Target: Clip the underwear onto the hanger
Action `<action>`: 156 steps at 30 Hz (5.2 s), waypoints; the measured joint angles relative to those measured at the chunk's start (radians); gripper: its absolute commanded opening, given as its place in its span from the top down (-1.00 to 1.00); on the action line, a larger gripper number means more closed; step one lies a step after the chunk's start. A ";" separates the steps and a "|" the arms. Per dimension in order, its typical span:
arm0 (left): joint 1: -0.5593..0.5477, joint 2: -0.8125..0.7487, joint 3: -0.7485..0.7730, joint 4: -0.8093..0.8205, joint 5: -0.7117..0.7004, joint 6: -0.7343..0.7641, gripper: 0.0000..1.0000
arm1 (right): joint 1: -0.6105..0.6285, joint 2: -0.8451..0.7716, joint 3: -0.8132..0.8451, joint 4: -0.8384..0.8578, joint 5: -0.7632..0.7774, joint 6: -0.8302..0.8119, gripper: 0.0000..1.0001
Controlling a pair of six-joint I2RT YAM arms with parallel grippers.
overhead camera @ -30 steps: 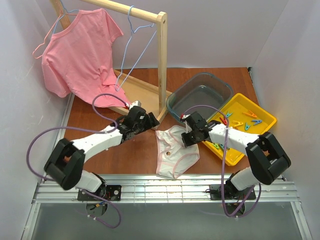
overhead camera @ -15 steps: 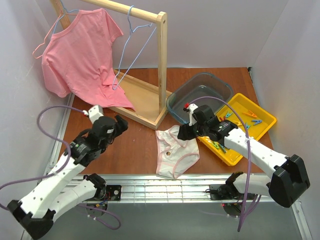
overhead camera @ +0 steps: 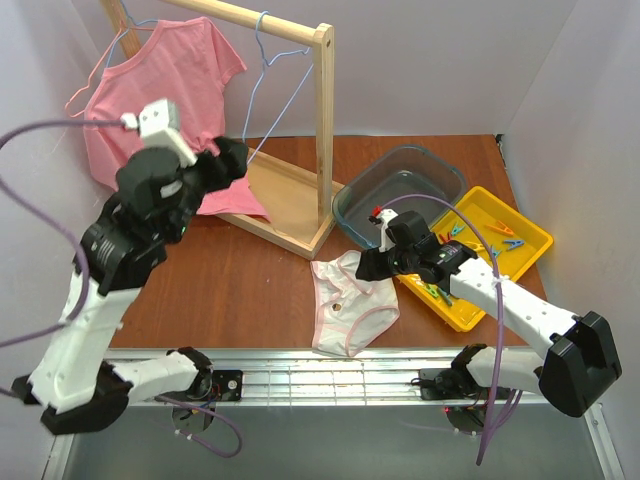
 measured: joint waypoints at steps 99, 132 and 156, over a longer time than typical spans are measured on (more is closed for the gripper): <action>0.383 -0.559 -0.813 0.135 0.497 -0.167 1.00 | 0.301 0.440 0.023 0.211 0.121 0.045 0.05; 0.382 -0.795 -1.290 0.329 0.715 -0.392 1.00 | 0.403 0.513 0.185 0.122 0.150 0.106 -0.06; 0.171 -0.397 -1.275 0.536 0.633 -0.316 1.00 | 0.324 0.554 0.162 0.174 0.156 0.130 0.08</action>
